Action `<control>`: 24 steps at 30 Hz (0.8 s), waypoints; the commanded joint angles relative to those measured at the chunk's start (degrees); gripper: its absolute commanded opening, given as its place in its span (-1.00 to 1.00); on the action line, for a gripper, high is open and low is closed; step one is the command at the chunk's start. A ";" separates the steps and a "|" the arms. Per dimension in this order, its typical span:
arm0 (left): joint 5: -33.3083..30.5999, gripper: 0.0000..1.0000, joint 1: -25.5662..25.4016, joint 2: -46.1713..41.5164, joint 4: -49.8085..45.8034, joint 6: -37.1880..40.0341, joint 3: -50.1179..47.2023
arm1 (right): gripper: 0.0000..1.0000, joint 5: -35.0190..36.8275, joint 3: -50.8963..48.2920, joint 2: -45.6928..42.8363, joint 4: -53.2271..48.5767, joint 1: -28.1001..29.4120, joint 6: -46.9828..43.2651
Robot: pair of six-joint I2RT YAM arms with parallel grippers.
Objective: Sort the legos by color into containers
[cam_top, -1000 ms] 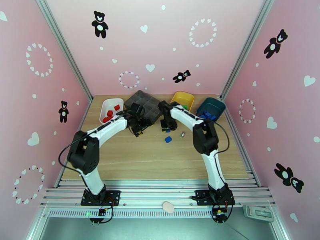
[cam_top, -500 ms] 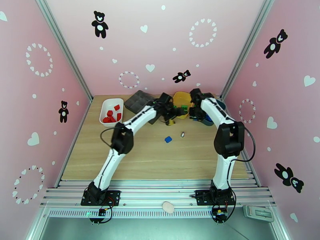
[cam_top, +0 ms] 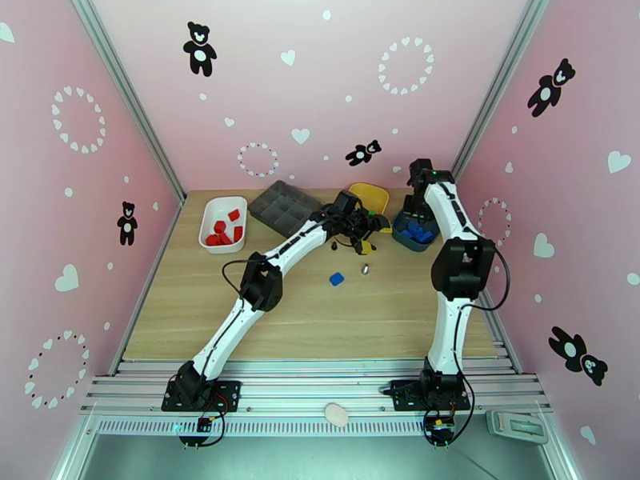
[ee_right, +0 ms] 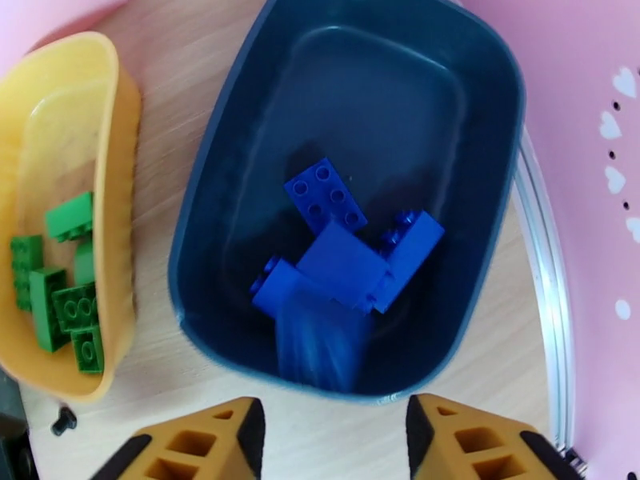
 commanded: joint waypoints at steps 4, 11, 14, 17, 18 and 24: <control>-3.44 0.83 0.83 -5.37 -5.09 6.03 -3.33 | 0.10 -3.14 -0.60 -1.43 -1.70 0.44 -0.88; -14.50 0.79 2.65 -15.63 -11.43 14.33 -13.45 | 0.12 -7.99 -9.02 -9.25 2.39 5.93 -1.90; -20.14 0.78 3.86 -22.54 -10.83 15.96 -22.27 | 0.14 -10.49 -12.14 -11.58 3.26 9.88 -3.15; -25.15 0.77 5.52 -30.53 -8.04 15.75 -33.94 | 0.16 -11.11 -14.85 -12.96 3.42 14.60 -4.65; -26.45 0.78 6.29 -33.32 -6.69 15.21 -38.64 | 0.16 -11.25 -15.87 -13.39 3.45 16.55 -5.19; -31.43 0.79 10.35 -46.95 -1.59 12.69 -60.34 | 0.22 -15.50 -21.12 -14.47 5.09 24.50 -6.47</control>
